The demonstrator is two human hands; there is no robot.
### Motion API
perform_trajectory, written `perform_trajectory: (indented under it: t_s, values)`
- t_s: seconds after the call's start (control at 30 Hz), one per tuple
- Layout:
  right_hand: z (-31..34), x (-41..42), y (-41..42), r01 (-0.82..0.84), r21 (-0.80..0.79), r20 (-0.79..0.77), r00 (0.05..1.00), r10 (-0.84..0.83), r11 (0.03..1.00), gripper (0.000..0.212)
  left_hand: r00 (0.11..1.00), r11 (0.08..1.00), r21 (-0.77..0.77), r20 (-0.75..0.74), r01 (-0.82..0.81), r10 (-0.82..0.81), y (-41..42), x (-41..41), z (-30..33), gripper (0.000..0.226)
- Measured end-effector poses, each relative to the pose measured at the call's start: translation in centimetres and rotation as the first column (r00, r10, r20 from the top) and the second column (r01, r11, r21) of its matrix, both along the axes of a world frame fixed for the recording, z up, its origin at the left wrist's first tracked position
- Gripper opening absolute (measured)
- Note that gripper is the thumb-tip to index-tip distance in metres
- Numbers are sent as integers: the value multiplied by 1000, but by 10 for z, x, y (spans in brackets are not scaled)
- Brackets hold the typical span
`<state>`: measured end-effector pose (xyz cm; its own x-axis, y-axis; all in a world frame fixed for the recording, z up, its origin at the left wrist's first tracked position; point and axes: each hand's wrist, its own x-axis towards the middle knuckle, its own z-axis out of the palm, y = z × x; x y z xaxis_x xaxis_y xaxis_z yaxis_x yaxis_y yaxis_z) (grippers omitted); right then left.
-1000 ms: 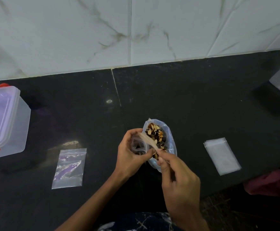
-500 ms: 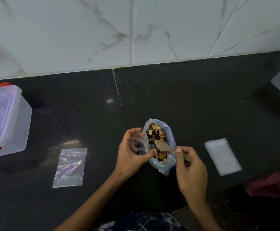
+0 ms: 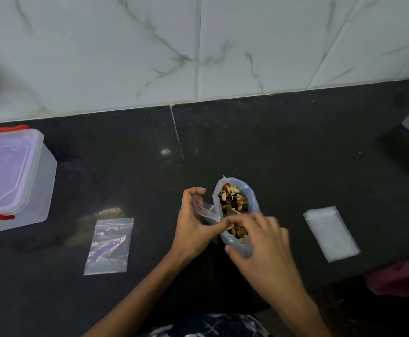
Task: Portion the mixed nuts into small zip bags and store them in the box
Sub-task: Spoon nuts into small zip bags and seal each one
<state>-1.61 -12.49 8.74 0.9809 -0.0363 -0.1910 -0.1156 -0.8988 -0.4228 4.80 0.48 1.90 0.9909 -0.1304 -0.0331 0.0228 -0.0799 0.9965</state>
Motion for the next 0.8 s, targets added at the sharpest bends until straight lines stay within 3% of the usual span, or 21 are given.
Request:
perform_trajectory:
  t_s: [0.13,0.2,0.3,0.37,0.47,0.57,0.8]
  values:
    - [-10,20,22,32,353,62,996,-57,935,66,985,984,44,-19,-170,171,11,4,23,72]
    - [-10,32,31,51,468,27,997,-72,882,52,970,968,88,-51,-234,239,20,6,40,77]
    - [-9,48,45,39,678,-15,999,-39,734,12,949,969,71,-194,-238,247,34,3,61,83]
    - [-5,55,55,77,780,-62,997,-45,621,15,926,969,-24,-300,-247,229,46,-1,72,76]
    - [-1,59,63,183,854,-166,983,-78,488,20,916,943,-169,-336,-286,218,66,-6,80,47]
    - [2,58,68,222,897,-218,974,-53,382,19,918,927,-179,-291,-329,270,80,-12,78,35]
    - [6,50,85,149,911,-143,989,-46,386,14,948,950,-163,-221,-267,228,84,-21,76,38]
